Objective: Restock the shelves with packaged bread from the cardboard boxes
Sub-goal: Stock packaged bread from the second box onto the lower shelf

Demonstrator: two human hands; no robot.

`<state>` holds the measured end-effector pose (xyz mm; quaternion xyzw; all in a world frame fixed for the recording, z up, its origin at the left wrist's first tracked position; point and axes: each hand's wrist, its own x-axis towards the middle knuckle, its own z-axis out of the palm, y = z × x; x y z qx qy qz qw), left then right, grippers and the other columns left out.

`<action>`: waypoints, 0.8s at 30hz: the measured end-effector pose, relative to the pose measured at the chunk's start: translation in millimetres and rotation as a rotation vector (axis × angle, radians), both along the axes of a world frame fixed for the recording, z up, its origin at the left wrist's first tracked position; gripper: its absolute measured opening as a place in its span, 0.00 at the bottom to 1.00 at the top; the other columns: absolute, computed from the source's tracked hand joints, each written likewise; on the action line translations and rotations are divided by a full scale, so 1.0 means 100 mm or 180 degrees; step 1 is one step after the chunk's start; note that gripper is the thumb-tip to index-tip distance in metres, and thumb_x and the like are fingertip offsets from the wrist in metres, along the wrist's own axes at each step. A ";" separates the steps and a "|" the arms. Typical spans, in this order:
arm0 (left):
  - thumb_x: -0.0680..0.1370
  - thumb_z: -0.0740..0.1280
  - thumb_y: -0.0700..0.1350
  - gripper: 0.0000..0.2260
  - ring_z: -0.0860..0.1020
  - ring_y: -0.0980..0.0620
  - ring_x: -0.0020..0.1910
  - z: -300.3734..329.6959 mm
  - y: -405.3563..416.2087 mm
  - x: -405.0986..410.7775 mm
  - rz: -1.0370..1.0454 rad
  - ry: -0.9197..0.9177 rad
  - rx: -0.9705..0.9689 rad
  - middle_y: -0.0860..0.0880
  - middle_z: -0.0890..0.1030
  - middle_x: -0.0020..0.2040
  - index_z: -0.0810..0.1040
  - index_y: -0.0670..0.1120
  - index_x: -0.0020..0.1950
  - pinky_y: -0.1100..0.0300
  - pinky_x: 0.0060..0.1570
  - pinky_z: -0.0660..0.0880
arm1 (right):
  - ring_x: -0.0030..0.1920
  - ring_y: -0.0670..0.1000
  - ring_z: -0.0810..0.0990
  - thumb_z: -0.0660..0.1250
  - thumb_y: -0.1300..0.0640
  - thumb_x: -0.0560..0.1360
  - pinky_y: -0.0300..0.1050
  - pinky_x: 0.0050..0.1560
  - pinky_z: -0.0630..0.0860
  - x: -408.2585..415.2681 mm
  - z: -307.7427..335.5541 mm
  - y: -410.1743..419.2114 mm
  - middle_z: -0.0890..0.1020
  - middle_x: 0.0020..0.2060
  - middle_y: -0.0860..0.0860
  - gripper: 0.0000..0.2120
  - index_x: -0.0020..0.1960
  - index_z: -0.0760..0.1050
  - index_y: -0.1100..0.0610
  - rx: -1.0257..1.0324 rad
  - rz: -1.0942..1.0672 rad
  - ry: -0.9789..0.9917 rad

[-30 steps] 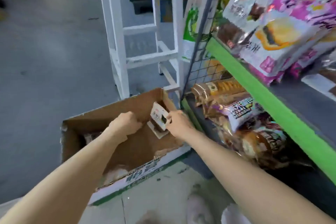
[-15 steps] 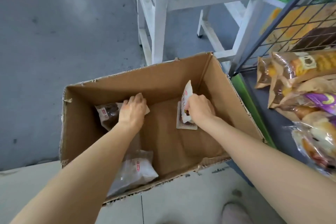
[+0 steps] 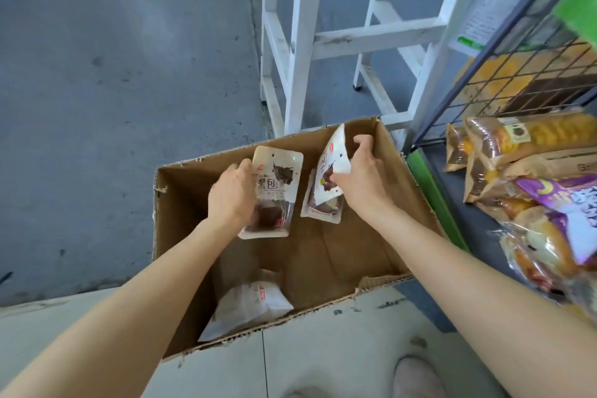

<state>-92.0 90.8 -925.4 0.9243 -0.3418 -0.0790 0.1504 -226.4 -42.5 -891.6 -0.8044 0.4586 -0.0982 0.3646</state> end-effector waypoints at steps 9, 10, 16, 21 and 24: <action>0.82 0.55 0.44 0.07 0.70 0.49 0.44 1.63 -0.09 -0.82 -0.0205 -0.0163 -0.1318 0.48 0.69 0.47 0.69 0.43 0.52 0.57 0.41 0.67 | 0.48 0.63 0.77 0.61 0.59 0.76 0.54 0.47 0.75 -0.73 1.52 0.27 0.78 0.46 0.65 0.14 0.54 0.72 0.69 0.0068 -0.0293 -0.1034; 0.82 0.54 0.44 0.09 0.70 0.48 0.47 1.80 -0.12 -0.94 -0.0293 -0.0053 -0.1533 0.48 0.69 0.50 0.70 0.43 0.58 0.58 0.44 0.69 | 0.52 0.61 0.77 0.59 0.59 0.78 0.55 0.52 0.74 -0.84 1.69 0.29 0.78 0.52 0.63 0.14 0.60 0.71 0.66 0.0024 -0.0335 -0.1053; 0.83 0.51 0.43 0.07 0.78 0.38 0.43 2.57 -0.16 -1.57 -0.0775 0.0218 -0.2101 0.40 0.81 0.46 0.65 0.45 0.57 0.43 0.43 0.77 | 0.67 0.58 0.70 0.57 0.54 0.81 0.50 0.62 0.68 -1.61 2.50 0.33 0.72 0.68 0.57 0.20 0.72 0.64 0.58 -0.0553 -0.0623 -0.0862; 0.83 0.50 0.47 0.08 0.76 0.39 0.38 2.97 -0.25 -2.12 -0.0849 -0.0165 -0.2201 0.41 0.80 0.43 0.64 0.44 0.52 0.49 0.37 0.73 | 0.66 0.59 0.71 0.59 0.57 0.80 0.52 0.62 0.70 -2.22 2.81 0.27 0.73 0.67 0.56 0.20 0.72 0.65 0.56 -0.1024 -0.0837 -0.0730; 0.83 0.52 0.47 0.08 0.77 0.37 0.40 3.16 -0.37 -2.46 -0.0989 -0.0092 -0.2296 0.40 0.80 0.43 0.66 0.43 0.53 0.48 0.38 0.74 | 0.62 0.61 0.74 0.58 0.61 0.80 0.60 0.57 0.76 -2.60 2.93 0.20 0.72 0.66 0.56 0.20 0.71 0.65 0.56 -0.0642 -0.1416 -0.1305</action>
